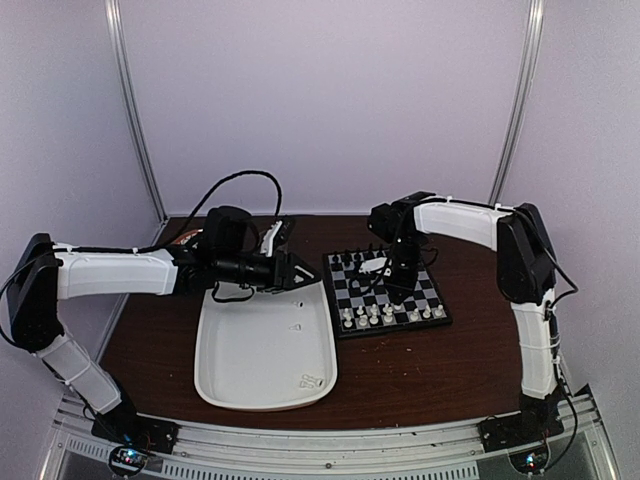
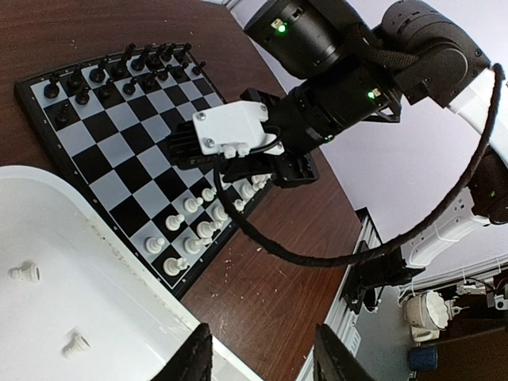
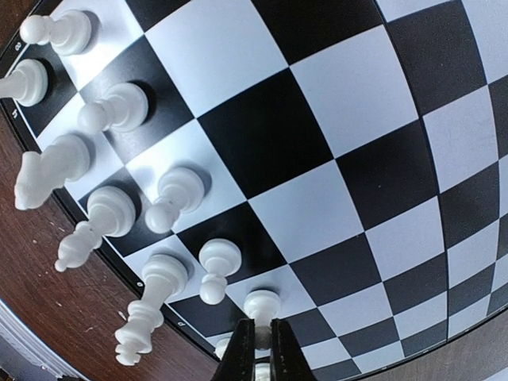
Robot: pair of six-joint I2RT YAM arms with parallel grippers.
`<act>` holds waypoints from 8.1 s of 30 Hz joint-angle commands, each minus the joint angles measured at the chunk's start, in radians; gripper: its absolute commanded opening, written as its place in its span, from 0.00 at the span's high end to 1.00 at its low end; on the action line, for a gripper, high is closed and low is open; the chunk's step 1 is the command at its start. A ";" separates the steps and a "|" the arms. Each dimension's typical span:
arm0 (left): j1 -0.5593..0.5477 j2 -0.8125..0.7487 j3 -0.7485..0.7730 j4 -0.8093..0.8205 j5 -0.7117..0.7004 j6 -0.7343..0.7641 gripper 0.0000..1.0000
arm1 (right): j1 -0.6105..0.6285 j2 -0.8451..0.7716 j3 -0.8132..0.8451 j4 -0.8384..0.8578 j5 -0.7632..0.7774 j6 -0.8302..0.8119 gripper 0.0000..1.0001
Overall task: Set up the chess pieces on the board
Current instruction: Place the pawn at e2, then pick up the pawn from the storage box, then pass from the left arm to the right, then place the pawn at f2.
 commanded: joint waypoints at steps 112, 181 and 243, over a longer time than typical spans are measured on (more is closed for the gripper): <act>0.024 0.588 0.525 -0.817 -0.431 0.074 0.89 | 0.188 -0.335 -0.064 0.147 -0.215 0.055 0.68; -0.008 -0.114 0.132 -0.302 0.045 0.398 0.90 | 0.130 -0.112 0.082 0.391 -1.115 0.595 0.70; -0.002 -0.155 -0.007 -0.323 -0.605 0.364 0.02 | -0.096 -0.446 -0.434 0.506 -0.134 0.158 0.97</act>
